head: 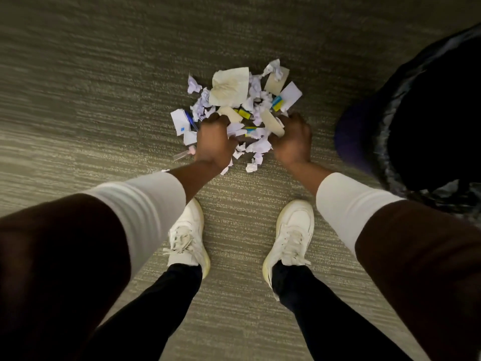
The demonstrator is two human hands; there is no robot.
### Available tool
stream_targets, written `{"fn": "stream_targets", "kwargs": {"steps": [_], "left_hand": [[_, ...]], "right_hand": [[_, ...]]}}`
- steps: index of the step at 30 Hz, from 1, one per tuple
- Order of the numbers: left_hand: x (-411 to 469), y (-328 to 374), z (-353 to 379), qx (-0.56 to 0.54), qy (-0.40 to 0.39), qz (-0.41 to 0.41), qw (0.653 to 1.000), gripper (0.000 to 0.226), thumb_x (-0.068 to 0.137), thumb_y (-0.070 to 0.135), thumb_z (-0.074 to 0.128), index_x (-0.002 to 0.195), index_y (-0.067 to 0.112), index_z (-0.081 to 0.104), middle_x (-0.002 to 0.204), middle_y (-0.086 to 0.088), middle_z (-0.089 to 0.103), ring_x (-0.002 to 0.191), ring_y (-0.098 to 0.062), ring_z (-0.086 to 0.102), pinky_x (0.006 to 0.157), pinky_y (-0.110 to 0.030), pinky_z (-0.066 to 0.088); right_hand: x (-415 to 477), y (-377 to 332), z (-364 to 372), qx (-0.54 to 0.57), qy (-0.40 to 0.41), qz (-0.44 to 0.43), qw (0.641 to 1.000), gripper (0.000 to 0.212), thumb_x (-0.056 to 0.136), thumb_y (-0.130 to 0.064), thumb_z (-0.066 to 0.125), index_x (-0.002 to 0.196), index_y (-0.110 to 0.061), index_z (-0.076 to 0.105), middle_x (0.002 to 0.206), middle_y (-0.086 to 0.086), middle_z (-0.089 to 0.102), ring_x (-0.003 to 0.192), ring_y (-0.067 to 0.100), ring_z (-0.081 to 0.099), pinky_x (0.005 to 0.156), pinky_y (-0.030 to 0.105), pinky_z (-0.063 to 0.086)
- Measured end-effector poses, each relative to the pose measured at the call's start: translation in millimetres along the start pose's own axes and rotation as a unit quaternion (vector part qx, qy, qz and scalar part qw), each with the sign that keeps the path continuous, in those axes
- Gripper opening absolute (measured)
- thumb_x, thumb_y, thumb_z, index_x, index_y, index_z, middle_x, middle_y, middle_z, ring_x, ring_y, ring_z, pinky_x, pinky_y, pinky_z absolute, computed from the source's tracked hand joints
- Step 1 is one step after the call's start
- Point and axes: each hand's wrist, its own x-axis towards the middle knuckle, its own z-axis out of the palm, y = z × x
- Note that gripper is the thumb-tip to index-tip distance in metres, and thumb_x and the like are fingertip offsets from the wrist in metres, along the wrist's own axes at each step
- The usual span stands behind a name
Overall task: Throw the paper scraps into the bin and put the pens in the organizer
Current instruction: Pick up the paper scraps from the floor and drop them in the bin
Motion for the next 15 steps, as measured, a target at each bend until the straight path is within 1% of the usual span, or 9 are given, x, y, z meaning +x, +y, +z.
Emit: {"fn": "stream_targets", "kwargs": {"steps": [1,4,6,8,10,11,12,13,15], "left_hand": [[-6,9,-10,-0.010,0.009,-0.002,1.000,0.025,0.090,0.015,0.071,0.108,-0.002,0.071,0.114,-0.024,0.070,0.105,-0.043,0.067,0.076,-0.037,0.041],[-26,42,-38,-0.054,0.035,-0.017,0.998,0.024,0.090,0.016,0.071,0.108,0.000,0.072,0.113,-0.022,0.073,0.106,-0.042,0.067,0.084,-0.039,0.046],[-37,68,-54,-0.096,0.056,-0.056,0.992,0.025,0.090,0.021,0.073,0.106,0.001,0.073,0.109,-0.019,0.075,0.103,-0.040,0.069,0.087,-0.041,0.051],[-47,97,-68,-0.143,0.071,-0.098,0.982,0.027,0.090,0.025,0.075,0.105,0.003,0.073,0.107,-0.016,0.077,0.102,-0.037,0.071,0.089,-0.044,0.056],[-61,127,-79,-0.179,0.081,-0.107,0.975,0.026,0.089,0.026,0.076,0.103,0.004,0.072,0.106,-0.015,0.076,0.100,-0.035,0.071,0.088,-0.045,0.056],[-68,142,-83,-0.192,0.086,-0.104,0.972,0.026,0.089,0.026,0.076,0.103,0.004,0.072,0.106,-0.014,0.076,0.100,-0.035,0.071,0.087,-0.044,0.056],[-75,156,-87,-0.205,0.091,-0.099,0.970,0.026,0.089,0.026,0.077,0.103,0.005,0.072,0.106,-0.014,0.076,0.099,-0.033,0.071,0.087,-0.043,0.056],[-82,171,-90,-0.218,0.096,-0.091,0.967,0.025,0.089,0.025,0.077,0.103,0.005,0.072,0.106,-0.013,0.076,0.099,-0.032,0.071,0.086,-0.042,0.056],[-94,198,-94,-0.242,0.098,-0.070,0.963,0.024,0.090,0.022,0.077,0.104,0.004,0.072,0.105,-0.013,0.076,0.098,-0.031,0.071,0.086,-0.043,0.056]], "right_hand": [[-8,-4,-11,0.010,0.007,0.020,1.000,0.044,0.080,-0.010,0.073,0.125,-0.012,0.075,0.119,0.023,0.067,0.105,0.042,0.066,0.085,0.039,0.052],[-33,-16,-47,0.053,0.044,0.082,0.994,0.035,0.080,-0.012,0.075,0.115,-0.013,0.078,0.113,0.021,0.072,0.100,0.042,0.070,0.081,0.041,0.054],[-51,-24,-73,0.076,0.061,0.101,0.990,0.030,0.080,-0.014,0.077,0.109,-0.015,0.079,0.106,0.019,0.076,0.094,0.040,0.071,0.079,0.040,0.054],[-66,-30,-99,0.109,0.079,0.102,0.986,0.025,0.079,-0.015,0.077,0.105,-0.015,0.080,0.099,0.015,0.076,0.088,0.035,0.070,0.076,0.035,0.053],[-83,-33,-126,0.136,0.110,0.099,0.980,0.022,0.078,-0.013,0.077,0.099,-0.015,0.079,0.092,0.010,0.070,0.078,0.026,0.065,0.069,0.027,0.043],[-91,-33,-140,0.145,0.126,0.096,0.977,0.021,0.077,-0.011,0.077,0.098,-0.014,0.078,0.090,0.007,0.067,0.075,0.022,0.061,0.067,0.025,0.039],[-99,-31,-154,0.148,0.138,0.094,0.975,0.021,0.076,-0.010,0.078,0.098,-0.012,0.078,0.090,0.007,0.066,0.074,0.019,0.058,0.067,0.023,0.039],[-106,-27,-167,0.149,0.149,0.096,0.973,0.023,0.076,-0.011,0.079,0.099,-0.011,0.078,0.092,0.009,0.068,0.075,0.018,0.059,0.069,0.024,0.043],[-116,-14,-192,0.146,0.172,0.114,0.968,0.028,0.078,-0.013,0.083,0.105,-0.007,0.077,0.100,0.015,0.074,0.083,0.023,0.068,0.074,0.027,0.051]]}}
